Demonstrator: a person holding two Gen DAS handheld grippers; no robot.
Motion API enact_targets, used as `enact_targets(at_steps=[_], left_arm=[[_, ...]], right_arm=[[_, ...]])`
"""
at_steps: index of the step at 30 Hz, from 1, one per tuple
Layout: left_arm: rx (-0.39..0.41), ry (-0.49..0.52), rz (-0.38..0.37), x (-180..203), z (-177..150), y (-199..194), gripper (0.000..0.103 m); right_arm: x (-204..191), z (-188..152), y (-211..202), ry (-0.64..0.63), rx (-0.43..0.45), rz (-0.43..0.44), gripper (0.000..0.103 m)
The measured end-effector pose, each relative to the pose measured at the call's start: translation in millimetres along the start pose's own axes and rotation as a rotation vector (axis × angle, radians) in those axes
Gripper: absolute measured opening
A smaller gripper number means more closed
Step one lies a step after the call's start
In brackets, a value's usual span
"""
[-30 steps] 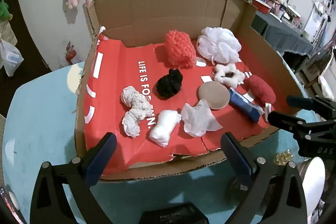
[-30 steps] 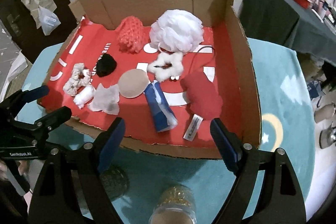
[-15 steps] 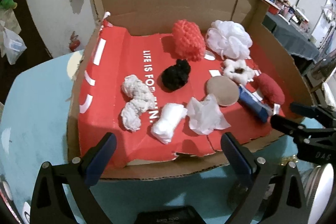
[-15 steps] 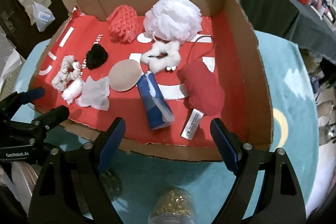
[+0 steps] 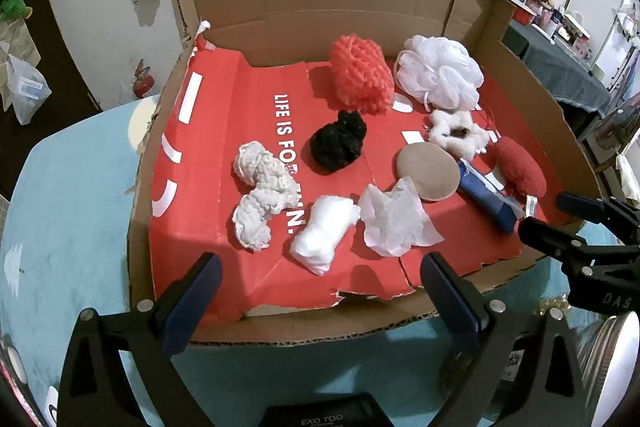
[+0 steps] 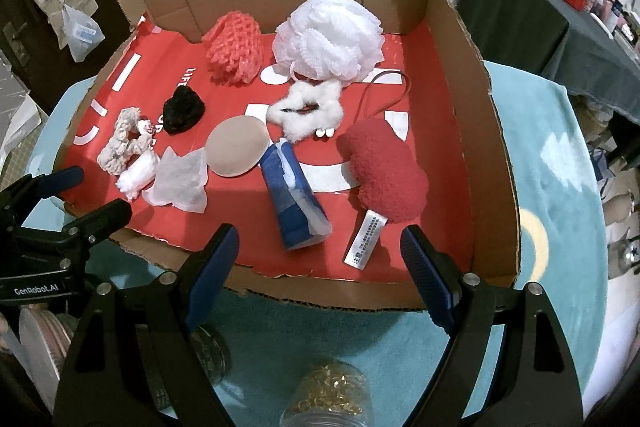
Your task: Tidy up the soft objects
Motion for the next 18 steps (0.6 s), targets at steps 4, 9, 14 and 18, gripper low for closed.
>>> enact_targets(at_steps=[4, 9, 14, 18], left_arm=[[0.001, 0.001, 0.001, 0.0, 0.2, 0.2, 0.101], [0.001, 0.002, 0.000, 0.1, 0.3, 0.2, 0.101], [0.005, 0.009, 0.007, 0.6, 0.3, 0.6, 0.101], [0.006, 0.009, 0.008, 0.7, 0.0, 0.4, 0.101]], right_arm=[[0.4, 0.0, -1.3, 0.004, 0.006, -0.002, 0.083], [0.2, -0.4, -1.5, 0.003, 0.007, -0.002, 0.083], [0.0, -0.7, -1.9, 0.002, 0.009, -0.002, 0.083], [0.0, -0.9, -2.1, 0.002, 0.010, -0.002, 0.083]])
Point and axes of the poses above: each gripper's, at about its wrist camera, not at the fingertips, and y roughly the way its jaws point, x to its right, z to its top, the point moved 4 cm from there along y, roughly the way its jaws point, and after that the axes turned 3 degrees about z, right-handed, at the moved point
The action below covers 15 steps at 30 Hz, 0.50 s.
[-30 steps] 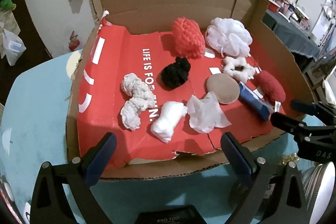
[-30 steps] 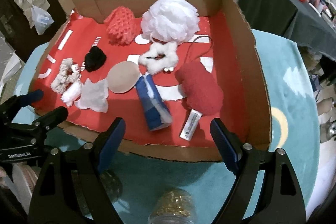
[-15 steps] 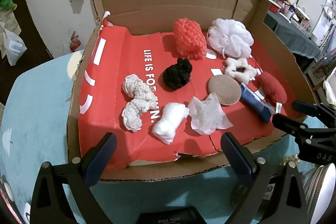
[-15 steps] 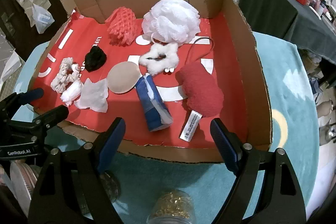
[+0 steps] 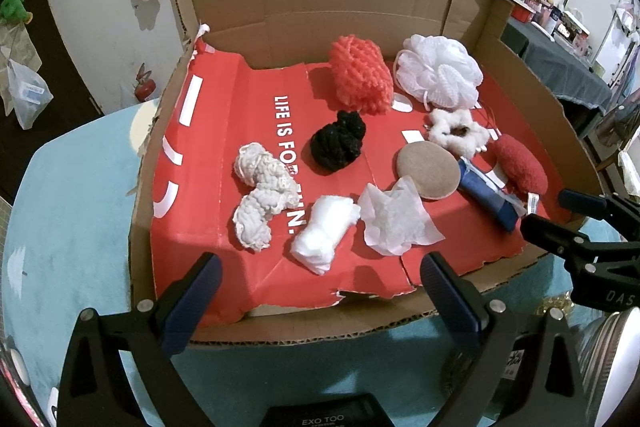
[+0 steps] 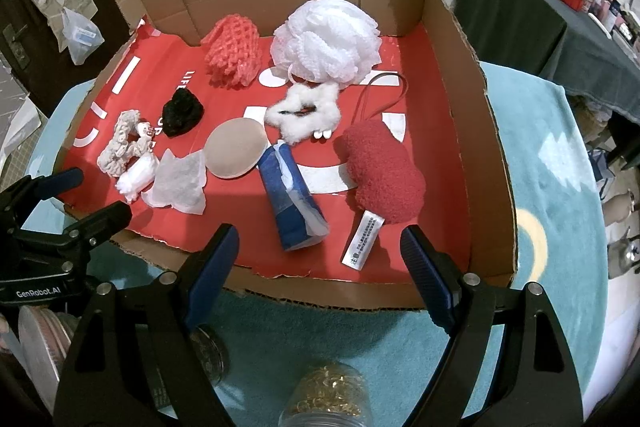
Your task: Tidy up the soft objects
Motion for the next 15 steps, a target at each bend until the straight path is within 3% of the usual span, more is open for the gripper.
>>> enact_targets(at_steps=[15], left_arm=[[-0.001, -0.010, -0.002, -1.5, -0.5, 0.4, 0.101]], right_arm=[[0.1, 0.7, -0.7, 0.001, 0.002, 0.002, 0.083]])
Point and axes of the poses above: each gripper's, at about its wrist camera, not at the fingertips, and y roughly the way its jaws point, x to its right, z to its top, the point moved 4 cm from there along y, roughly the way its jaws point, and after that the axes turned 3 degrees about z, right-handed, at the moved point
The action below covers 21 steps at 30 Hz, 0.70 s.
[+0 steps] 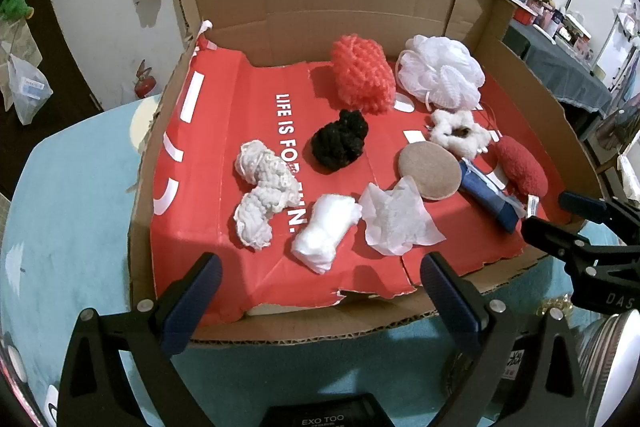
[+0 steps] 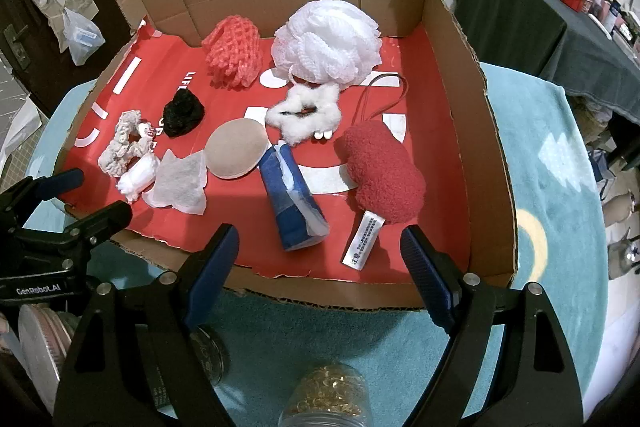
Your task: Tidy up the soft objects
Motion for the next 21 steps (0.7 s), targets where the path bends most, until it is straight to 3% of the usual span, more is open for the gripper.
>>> enact_targets(at_steps=[21], left_arm=[[-0.001, -0.005, -0.003, 0.0, -0.9, -0.4, 0.101]], right_arm=[[-0.5, -0.1, -0.6, -0.002, 0.005, -0.002, 0.083]])
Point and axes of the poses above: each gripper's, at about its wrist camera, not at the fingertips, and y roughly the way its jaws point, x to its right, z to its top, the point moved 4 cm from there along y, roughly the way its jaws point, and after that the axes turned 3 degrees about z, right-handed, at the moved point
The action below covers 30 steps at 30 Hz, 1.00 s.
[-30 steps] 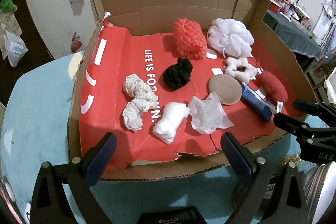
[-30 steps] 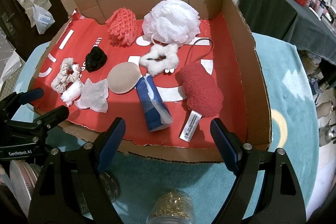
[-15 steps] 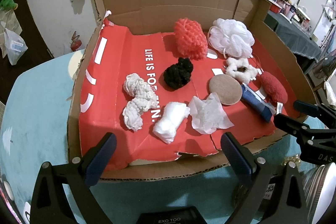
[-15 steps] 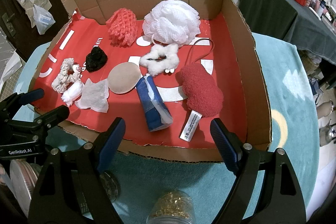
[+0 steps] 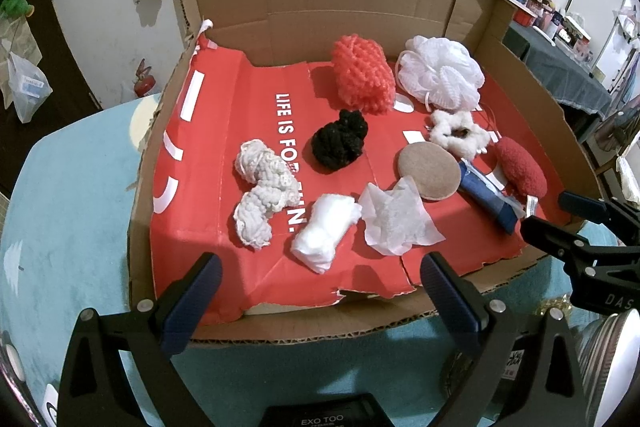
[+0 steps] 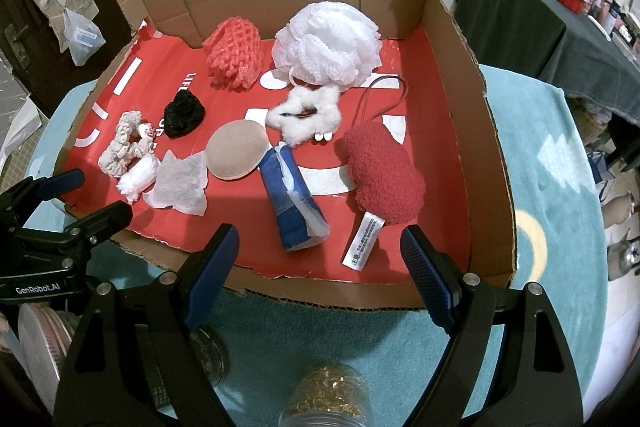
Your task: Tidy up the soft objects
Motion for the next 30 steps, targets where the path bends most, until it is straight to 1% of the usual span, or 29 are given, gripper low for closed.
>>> enact_targets(at_steps=[30], left_arm=[[0.001, 0.002, 0.000, 0.2, -1.1, 0.2, 0.101]], right_arm=[[-0.8, 1.0, -0.4, -0.002, 0.005, -0.002, 0.083]])
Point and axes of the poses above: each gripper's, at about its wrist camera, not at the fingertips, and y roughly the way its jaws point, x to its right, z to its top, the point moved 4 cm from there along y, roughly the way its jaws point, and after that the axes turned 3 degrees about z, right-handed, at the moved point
